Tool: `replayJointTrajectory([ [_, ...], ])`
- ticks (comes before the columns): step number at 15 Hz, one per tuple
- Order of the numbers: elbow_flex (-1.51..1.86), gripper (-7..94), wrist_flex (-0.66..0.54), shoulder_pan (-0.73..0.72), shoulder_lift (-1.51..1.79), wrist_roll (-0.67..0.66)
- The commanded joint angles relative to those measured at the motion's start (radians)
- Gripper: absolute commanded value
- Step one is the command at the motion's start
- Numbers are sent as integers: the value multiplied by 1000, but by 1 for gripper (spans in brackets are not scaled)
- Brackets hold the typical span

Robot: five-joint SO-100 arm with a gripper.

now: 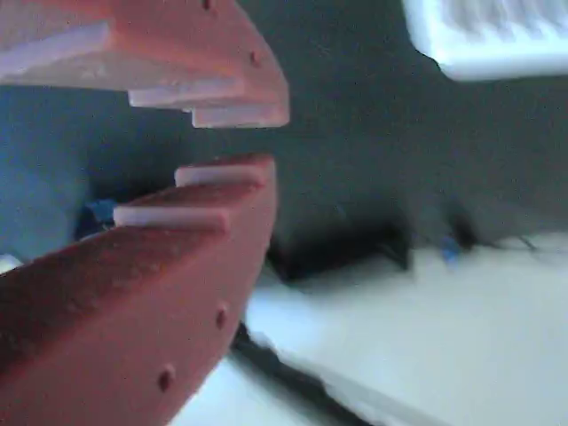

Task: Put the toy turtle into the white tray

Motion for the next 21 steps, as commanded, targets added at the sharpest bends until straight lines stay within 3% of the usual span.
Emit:
replayJointTrajectory([
  [1,347,0,-52,41,242,-18],
  [6,695,0,84,106,586,-89],
  [12,765,0,296,106,769,-80],
  [21,772,0,302,107,799,-87],
])
